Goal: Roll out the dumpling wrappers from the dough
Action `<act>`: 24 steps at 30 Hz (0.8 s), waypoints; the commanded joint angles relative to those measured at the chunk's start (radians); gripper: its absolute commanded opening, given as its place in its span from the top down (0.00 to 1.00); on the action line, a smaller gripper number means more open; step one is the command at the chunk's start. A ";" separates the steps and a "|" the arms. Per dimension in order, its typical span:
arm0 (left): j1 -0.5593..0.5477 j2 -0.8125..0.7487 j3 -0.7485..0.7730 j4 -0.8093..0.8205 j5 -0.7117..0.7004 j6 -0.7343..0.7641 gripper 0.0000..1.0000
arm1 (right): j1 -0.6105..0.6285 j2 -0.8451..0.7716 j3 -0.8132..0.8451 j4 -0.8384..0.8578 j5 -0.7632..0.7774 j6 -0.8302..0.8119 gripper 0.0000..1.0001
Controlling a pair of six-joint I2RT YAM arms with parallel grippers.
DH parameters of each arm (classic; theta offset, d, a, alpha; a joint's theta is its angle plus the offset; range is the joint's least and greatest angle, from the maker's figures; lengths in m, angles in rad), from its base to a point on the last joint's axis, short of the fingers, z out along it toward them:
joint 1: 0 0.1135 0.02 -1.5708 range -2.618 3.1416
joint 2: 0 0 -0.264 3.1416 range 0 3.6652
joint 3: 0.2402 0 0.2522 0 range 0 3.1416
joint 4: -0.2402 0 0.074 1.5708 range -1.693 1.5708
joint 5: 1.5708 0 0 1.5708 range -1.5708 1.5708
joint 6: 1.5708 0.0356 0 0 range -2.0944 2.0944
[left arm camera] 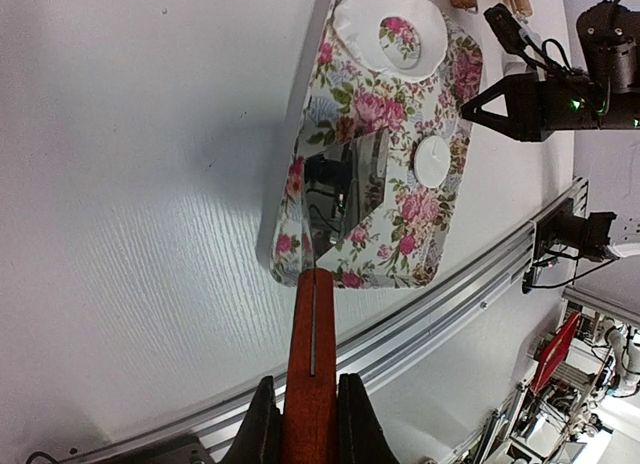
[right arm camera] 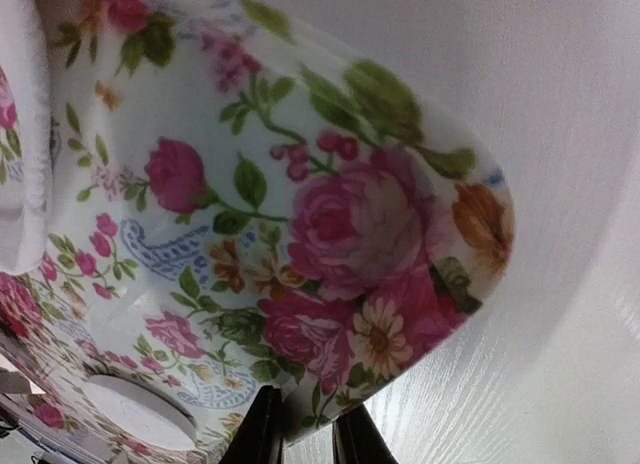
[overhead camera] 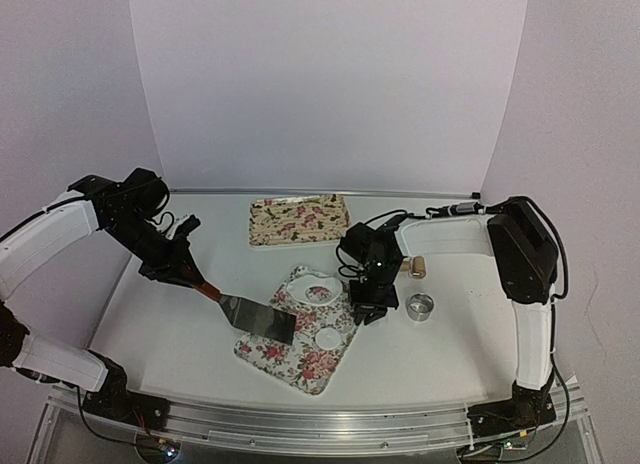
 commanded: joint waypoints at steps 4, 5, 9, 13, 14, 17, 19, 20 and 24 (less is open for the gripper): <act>-0.007 0.015 0.070 -0.018 0.010 0.037 1.00 | 0.008 0.050 0.043 -0.019 0.055 -0.069 0.94; -0.010 0.019 0.069 -0.020 0.010 0.036 1.00 | 0.008 0.055 0.047 -0.020 0.057 -0.072 0.94; -0.023 0.026 0.070 -0.026 0.039 0.010 1.00 | 0.008 0.067 0.062 -0.024 0.054 -0.064 0.94; -0.039 0.003 0.066 -0.014 0.081 -0.040 1.00 | 0.010 0.074 0.073 -0.028 0.060 -0.040 0.94; -0.041 -0.003 0.063 -0.014 0.088 -0.053 1.00 | 0.010 0.076 0.077 -0.029 0.060 -0.035 0.94; -0.055 -0.023 0.045 -0.007 0.116 -0.090 1.00 | 0.015 0.086 0.089 -0.034 0.059 -0.025 0.95; -0.069 -0.033 0.033 0.010 0.131 -0.123 1.00 | 0.018 0.092 0.100 -0.038 0.061 -0.021 0.96; -0.078 -0.036 0.029 0.018 0.135 -0.138 1.00 | 0.019 0.095 0.106 -0.041 0.062 -0.019 0.96; -0.104 -0.034 0.010 0.047 0.121 -0.194 1.00 | 0.026 0.109 0.127 -0.051 0.062 -0.011 0.96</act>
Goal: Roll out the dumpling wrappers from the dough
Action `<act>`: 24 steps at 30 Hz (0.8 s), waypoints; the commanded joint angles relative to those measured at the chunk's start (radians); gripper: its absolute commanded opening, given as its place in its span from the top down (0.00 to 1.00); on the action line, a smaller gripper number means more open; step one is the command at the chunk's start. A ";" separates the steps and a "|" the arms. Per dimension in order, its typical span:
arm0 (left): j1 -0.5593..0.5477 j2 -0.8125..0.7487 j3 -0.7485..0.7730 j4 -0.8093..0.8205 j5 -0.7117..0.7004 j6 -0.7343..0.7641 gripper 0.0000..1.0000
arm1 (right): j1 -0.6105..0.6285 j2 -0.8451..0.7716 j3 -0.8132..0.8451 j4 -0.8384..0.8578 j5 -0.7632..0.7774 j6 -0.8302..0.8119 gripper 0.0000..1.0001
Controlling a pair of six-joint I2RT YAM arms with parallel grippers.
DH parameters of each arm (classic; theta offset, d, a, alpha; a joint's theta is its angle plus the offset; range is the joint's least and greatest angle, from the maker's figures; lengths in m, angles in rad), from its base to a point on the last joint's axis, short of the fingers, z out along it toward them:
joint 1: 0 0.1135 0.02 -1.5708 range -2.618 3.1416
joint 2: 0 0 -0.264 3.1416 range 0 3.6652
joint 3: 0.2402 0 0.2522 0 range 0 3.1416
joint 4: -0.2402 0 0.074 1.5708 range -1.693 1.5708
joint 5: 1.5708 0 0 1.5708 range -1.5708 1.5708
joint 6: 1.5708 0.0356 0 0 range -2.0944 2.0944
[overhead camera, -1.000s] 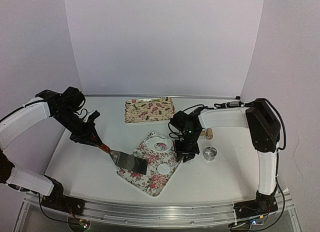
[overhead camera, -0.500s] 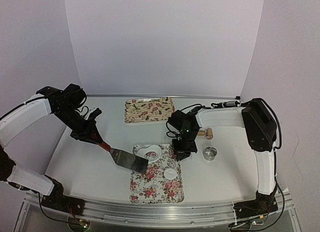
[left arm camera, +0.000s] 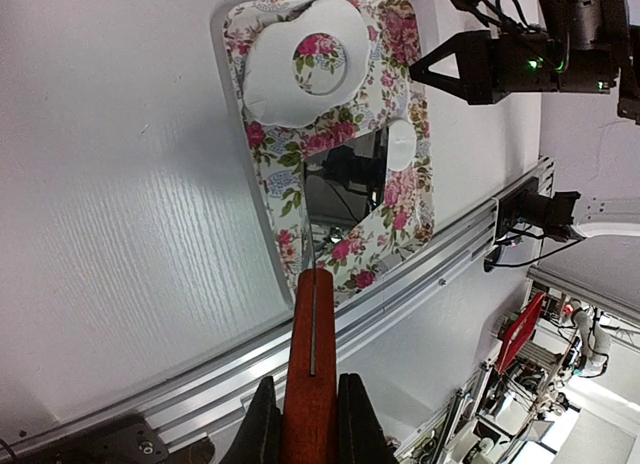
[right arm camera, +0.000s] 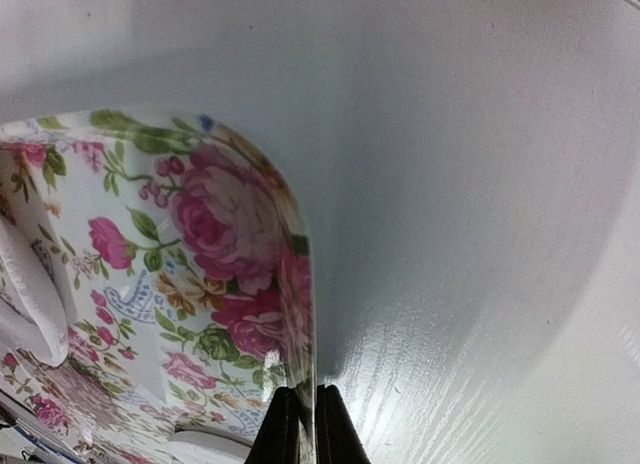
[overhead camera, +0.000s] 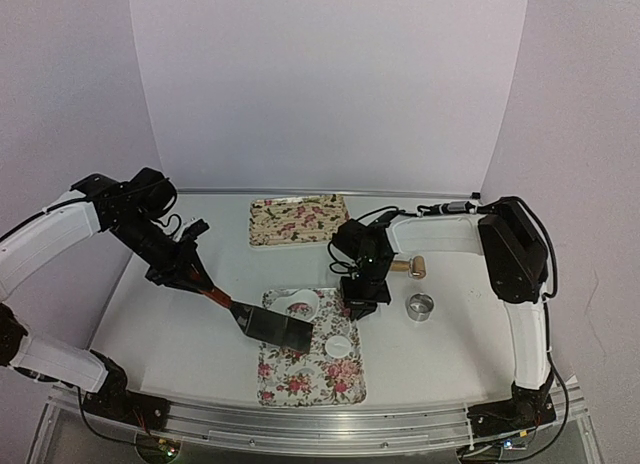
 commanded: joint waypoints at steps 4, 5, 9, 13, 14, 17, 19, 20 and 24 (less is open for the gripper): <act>-0.029 -0.027 -0.020 0.078 0.006 -0.118 1.00 | 0.024 0.058 0.039 -0.033 0.058 0.032 0.97; -0.029 -0.026 -0.022 0.079 -0.004 -0.127 1.00 | 0.025 0.059 0.040 -0.035 0.058 0.034 0.97; -0.029 -0.028 -0.041 0.084 -0.025 -0.146 1.00 | 0.031 0.063 0.041 -0.042 0.060 0.040 0.97; -0.030 -0.025 -0.068 0.097 0.001 -0.154 1.00 | 0.034 0.065 0.042 -0.046 0.063 0.044 0.97; -0.030 -0.025 -0.074 0.099 0.005 -0.154 1.00 | 0.036 0.066 0.042 -0.047 0.063 0.045 0.97; -0.030 -0.025 -0.088 0.101 0.002 -0.143 1.00 | 0.040 0.068 0.042 -0.049 0.065 0.049 0.97; -0.032 -0.024 -0.093 0.100 -0.003 -0.139 1.00 | 0.042 0.071 0.043 -0.050 0.064 0.052 0.97; -0.032 -0.023 -0.096 0.102 -0.005 -0.139 1.00 | 0.043 0.072 0.043 -0.051 0.063 0.052 0.97; -0.032 -0.023 -0.105 0.122 -0.003 -0.149 1.00 | 0.046 0.075 0.044 -0.054 0.063 0.053 0.97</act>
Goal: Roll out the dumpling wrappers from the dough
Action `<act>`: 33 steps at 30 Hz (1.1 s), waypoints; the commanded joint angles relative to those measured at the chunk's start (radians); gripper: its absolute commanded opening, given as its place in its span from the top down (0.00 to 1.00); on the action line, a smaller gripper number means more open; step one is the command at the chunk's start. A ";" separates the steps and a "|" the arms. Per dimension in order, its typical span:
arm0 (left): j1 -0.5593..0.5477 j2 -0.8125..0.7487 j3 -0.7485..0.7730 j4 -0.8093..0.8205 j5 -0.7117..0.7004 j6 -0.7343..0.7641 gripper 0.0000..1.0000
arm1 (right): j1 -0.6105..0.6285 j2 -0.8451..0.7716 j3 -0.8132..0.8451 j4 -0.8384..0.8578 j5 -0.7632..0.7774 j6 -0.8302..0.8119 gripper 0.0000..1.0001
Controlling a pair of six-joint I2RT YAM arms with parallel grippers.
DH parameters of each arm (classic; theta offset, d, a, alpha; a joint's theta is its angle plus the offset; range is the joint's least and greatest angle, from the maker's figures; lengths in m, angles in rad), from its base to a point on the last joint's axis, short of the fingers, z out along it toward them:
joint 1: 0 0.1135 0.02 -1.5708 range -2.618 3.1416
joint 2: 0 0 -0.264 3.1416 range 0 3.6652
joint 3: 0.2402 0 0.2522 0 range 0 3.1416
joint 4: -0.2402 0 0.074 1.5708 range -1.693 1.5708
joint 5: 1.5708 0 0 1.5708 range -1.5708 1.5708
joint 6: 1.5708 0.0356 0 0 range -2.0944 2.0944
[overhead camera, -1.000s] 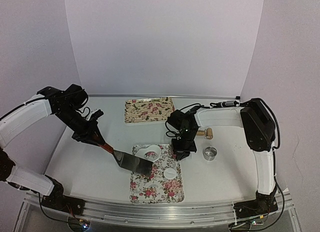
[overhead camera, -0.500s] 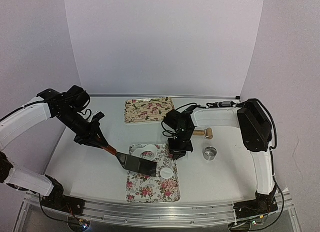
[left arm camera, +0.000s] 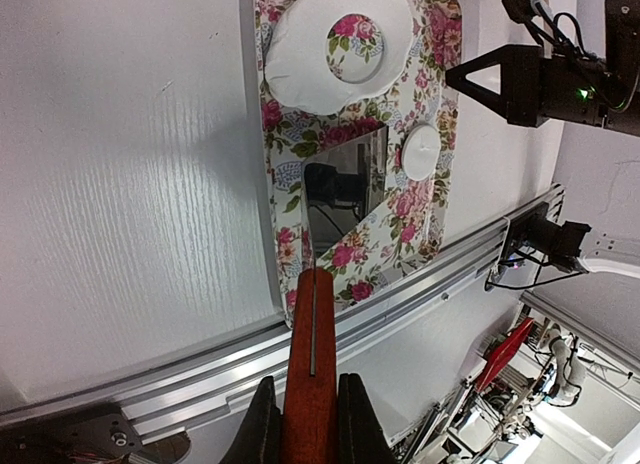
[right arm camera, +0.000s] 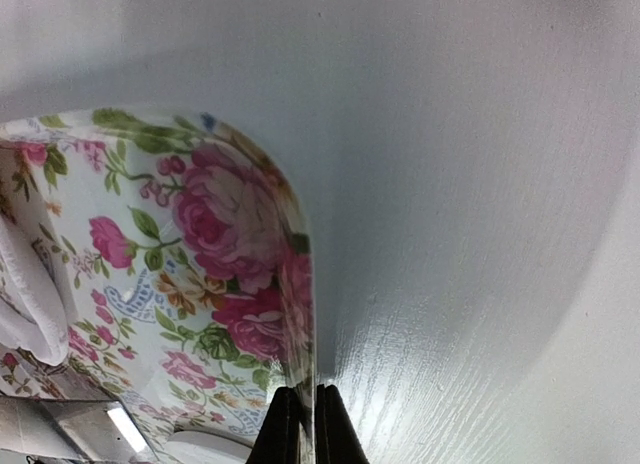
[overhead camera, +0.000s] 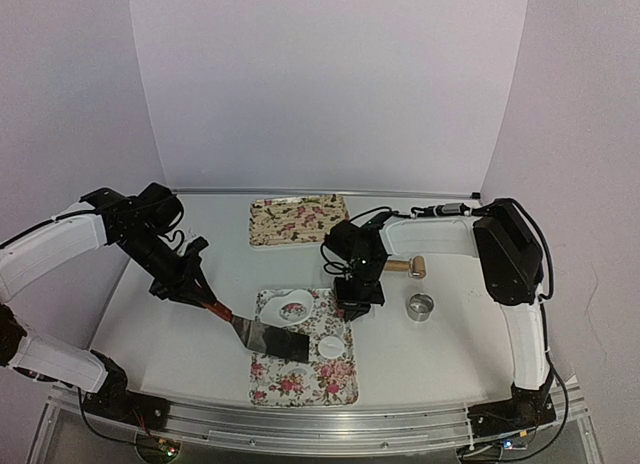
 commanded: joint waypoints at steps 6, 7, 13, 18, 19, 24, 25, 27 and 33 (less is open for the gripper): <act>-0.006 -0.003 -0.024 0.085 0.023 0.001 1.00 | 0.021 0.053 0.008 -0.051 0.056 0.016 0.97; -0.008 0.000 -0.026 0.086 0.022 0.004 1.00 | 0.020 0.054 0.007 -0.051 0.056 0.014 0.97; -0.013 0.001 -0.050 0.113 0.025 -0.003 1.00 | 0.023 0.049 0.005 -0.056 0.062 0.015 0.97; -0.020 -0.002 -0.063 0.136 0.037 -0.007 1.00 | 0.026 0.049 0.000 -0.057 0.063 0.016 0.97; -0.023 -0.002 -0.066 0.140 0.039 -0.007 1.00 | 0.027 0.050 0.001 -0.058 0.063 0.016 0.97; -0.031 -0.008 -0.091 0.163 0.039 -0.009 1.00 | 0.029 0.053 0.005 -0.059 0.063 0.015 0.97; -0.033 -0.009 -0.095 0.169 0.038 -0.011 1.00 | 0.029 0.053 0.004 -0.058 0.062 0.014 0.97; -0.036 -0.011 -0.104 0.178 0.036 -0.014 1.00 | 0.029 0.052 0.005 -0.059 0.062 0.013 0.97; -0.039 -0.021 -0.145 0.232 0.040 -0.034 1.00 | 0.032 0.052 -0.001 -0.060 0.060 0.010 0.97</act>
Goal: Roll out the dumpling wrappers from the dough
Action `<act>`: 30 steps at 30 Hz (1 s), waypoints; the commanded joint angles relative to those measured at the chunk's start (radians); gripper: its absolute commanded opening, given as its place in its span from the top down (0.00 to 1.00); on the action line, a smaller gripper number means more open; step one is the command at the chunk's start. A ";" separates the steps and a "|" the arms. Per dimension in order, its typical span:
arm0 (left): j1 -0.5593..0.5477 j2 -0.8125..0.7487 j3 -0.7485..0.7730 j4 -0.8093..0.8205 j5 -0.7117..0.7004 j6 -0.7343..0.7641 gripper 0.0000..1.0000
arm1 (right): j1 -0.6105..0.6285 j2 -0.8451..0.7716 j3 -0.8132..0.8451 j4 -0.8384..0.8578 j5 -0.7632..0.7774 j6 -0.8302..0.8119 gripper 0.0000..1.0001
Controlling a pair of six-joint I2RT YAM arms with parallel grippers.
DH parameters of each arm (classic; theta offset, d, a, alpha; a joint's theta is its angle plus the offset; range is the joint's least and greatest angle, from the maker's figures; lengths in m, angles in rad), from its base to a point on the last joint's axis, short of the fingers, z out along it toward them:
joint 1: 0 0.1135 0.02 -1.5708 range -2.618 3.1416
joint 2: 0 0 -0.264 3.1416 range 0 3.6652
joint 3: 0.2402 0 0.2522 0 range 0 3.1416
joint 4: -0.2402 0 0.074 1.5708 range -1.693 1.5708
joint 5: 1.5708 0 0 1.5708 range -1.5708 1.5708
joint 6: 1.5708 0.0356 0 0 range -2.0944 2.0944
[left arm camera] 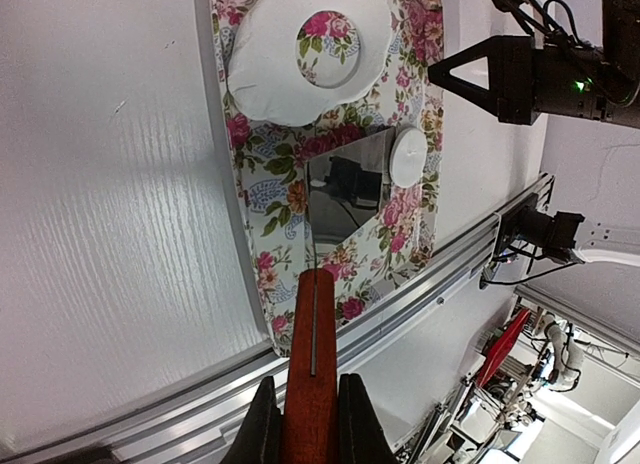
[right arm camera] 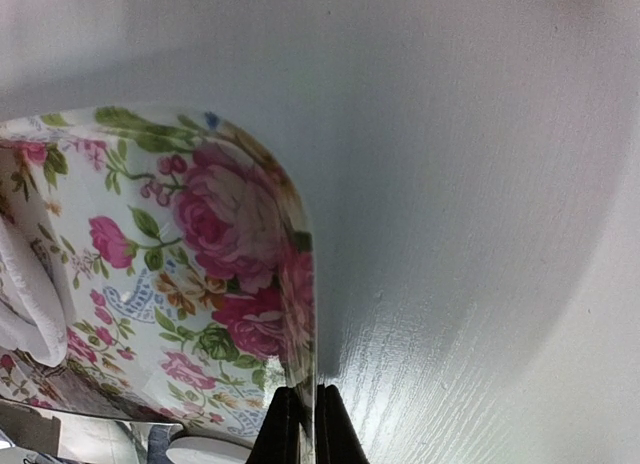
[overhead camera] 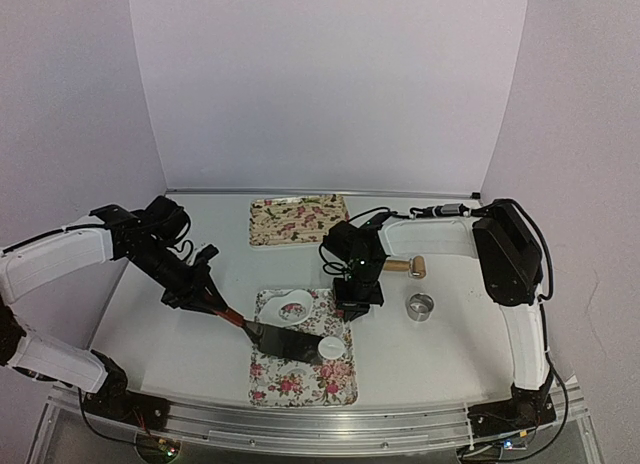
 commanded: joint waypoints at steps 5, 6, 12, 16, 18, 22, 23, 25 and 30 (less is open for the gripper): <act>-0.013 -0.026 -0.058 0.107 -0.006 -0.047 1.00 | 0.025 0.049 -0.012 -0.056 0.046 0.005 0.98; -0.013 -0.029 -0.064 0.119 -0.007 -0.052 1.00 | 0.026 0.048 -0.012 -0.056 0.046 0.005 0.98; -0.015 -0.040 -0.108 0.189 0.005 -0.086 1.00 | 0.027 0.050 -0.012 -0.057 0.044 0.005 0.98; -0.015 -0.037 -0.130 0.228 0.018 -0.098 1.00 | 0.029 0.054 -0.009 -0.057 0.042 0.004 0.98; -0.016 -0.031 -0.139 0.244 0.028 -0.101 1.00 | 0.029 0.057 -0.006 -0.058 0.040 0.004 0.98; -0.017 -0.021 -0.151 0.263 0.042 -0.101 1.00 | 0.030 0.060 -0.003 -0.057 0.037 0.002 0.98; -0.018 -0.019 -0.154 0.268 0.044 -0.101 1.00 | 0.030 0.062 -0.002 -0.057 0.037 0.002 0.98; -0.019 -0.016 -0.160 0.278 0.049 -0.104 1.00 | 0.030 0.062 -0.001 -0.058 0.037 0.002 0.98; -0.028 -0.010 -0.179 0.317 0.066 -0.123 1.00 | 0.030 0.065 0.001 -0.059 0.036 0.001 0.98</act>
